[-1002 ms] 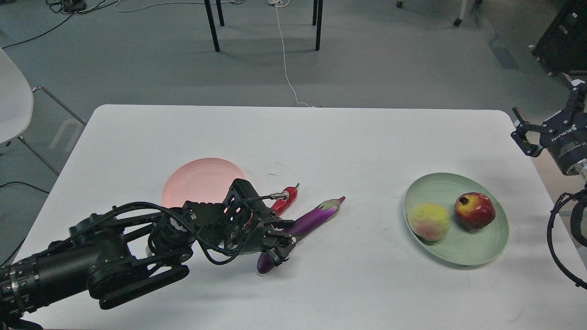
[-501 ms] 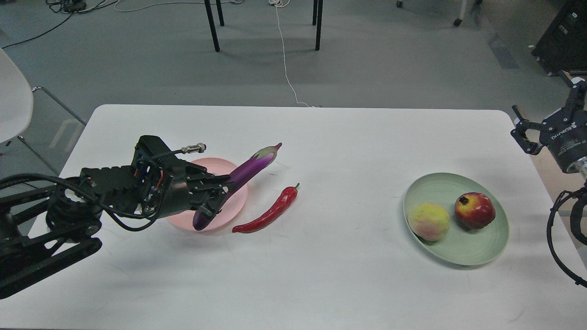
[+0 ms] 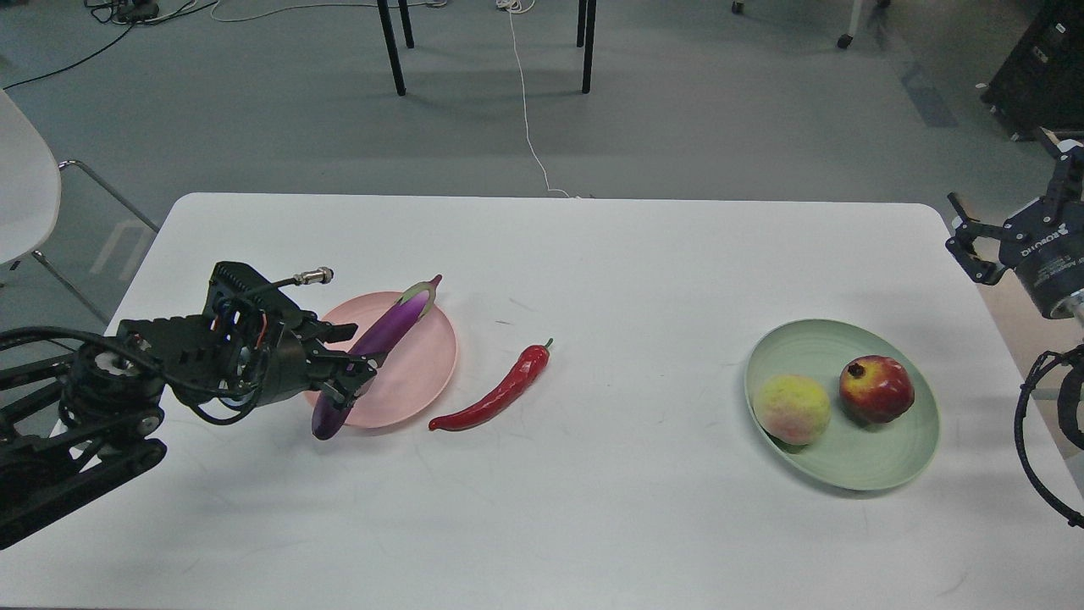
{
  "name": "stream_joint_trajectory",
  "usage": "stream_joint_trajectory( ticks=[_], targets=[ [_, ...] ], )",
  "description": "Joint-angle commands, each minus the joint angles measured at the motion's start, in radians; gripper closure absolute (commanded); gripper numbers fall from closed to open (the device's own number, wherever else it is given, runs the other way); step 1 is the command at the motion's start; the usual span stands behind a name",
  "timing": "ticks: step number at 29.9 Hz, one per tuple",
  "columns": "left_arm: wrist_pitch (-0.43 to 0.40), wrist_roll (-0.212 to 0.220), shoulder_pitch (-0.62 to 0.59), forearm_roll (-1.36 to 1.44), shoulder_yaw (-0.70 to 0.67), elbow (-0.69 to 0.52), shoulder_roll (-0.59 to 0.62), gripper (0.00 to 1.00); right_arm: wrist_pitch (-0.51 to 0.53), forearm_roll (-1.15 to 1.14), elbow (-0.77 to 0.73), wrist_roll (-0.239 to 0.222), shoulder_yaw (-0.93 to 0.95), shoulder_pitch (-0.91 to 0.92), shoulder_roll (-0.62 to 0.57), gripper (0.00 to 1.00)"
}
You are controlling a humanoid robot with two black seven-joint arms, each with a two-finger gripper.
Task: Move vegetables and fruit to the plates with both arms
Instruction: 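Move the left gripper to the red chili pepper and grasp it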
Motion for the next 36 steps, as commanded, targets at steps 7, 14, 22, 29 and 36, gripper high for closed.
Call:
stream_joint_trajectory(
  ticks=[7,14,22,29,36],
  targets=[
    [0.0,0.0,-0.035,0.0,-0.02,-0.058,-0.078,0.22,0.0,-0.001,0.0,0.0,-0.002,-0.002,0.003,0.02],
    [-0.011,0.035,-0.07,0.052,0.0,-0.055,-0.265,0.26,0.0,-0.001,0.002,0.0,0.0,0.0,0.0,0.02],
    [-0.02,0.043,-0.069,0.117,0.073,0.109,-0.42,0.33,0.0,-0.001,0.0,0.0,0.0,-0.009,-0.002,0.02],
    [-0.018,0.044,-0.057,0.121,0.106,0.152,-0.422,0.4,0.0,-0.001,0.0,0.0,0.0,-0.011,0.0,0.02],
    [-0.014,0.041,-0.055,0.126,0.11,0.207,-0.439,0.41,0.0,-0.001,0.003,0.0,0.002,-0.009,-0.002,0.02]
  ],
)
